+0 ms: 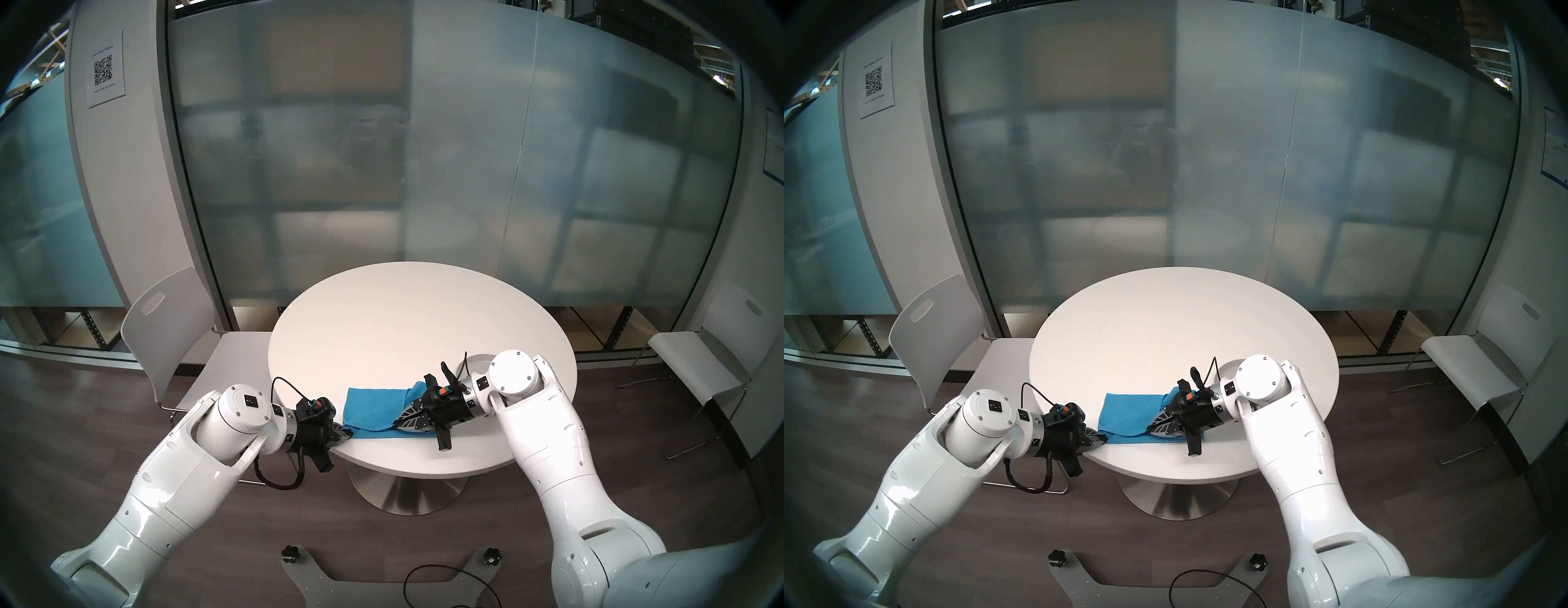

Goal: Fold the napkin in half twice and place it beside the plate

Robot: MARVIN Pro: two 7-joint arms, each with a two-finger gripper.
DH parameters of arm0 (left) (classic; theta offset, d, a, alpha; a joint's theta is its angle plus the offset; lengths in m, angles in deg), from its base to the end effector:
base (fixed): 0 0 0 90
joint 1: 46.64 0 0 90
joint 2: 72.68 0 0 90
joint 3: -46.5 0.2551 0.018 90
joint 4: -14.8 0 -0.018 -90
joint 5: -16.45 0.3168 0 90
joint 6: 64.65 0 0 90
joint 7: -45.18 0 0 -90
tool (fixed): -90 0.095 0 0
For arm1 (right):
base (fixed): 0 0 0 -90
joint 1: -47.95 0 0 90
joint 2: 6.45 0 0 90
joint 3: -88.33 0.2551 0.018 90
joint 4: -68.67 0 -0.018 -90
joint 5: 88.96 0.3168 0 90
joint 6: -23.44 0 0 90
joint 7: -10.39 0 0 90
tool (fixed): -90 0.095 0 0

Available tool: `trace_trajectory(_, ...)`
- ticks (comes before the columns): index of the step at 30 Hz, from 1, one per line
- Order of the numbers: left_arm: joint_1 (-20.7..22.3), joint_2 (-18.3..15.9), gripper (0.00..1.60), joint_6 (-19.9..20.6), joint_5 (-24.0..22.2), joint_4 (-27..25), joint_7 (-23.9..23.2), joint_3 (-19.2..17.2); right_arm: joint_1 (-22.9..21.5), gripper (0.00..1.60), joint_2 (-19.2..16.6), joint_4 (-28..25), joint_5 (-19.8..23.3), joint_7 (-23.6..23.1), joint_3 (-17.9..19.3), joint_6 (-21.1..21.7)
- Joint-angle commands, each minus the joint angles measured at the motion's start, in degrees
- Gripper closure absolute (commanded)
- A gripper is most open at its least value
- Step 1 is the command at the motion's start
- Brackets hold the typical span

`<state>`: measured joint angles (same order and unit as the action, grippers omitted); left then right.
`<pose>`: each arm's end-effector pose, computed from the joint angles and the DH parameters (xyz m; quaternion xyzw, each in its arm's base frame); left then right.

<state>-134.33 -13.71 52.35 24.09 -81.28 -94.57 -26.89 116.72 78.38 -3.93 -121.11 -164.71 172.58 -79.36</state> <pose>0.3701 -0.0128 -0.3089 0.7871 -0.4856 0.3515 0.1452 0.4316 0.0736 -0.2876 -0.5391 -0.7162 -0.3747 0.2368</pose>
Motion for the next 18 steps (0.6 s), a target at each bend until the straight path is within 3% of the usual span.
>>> trace_trajectory(1,-0.15,0.08,1.6,-0.07,0.17,-0.05,0.1,0.27,0.08,1.14,0.05,-2.79,0.86,0.1,0.17,0.96)
trace_trajectory(8,-0.97,-0.05,1.6,-0.05,-0.09,-0.83,0.19,0.11,-0.38,1.39,0.68,-1.31,0.48,0.77,0.19,-0.25)
trace_trajectory(18,-1.74,-0.52,1.6,0.18,-0.44,-2.04,0.28,-0.32,-2.94,1.39,2.57,0.73,-0.35,4.21,0.19,-1.19)
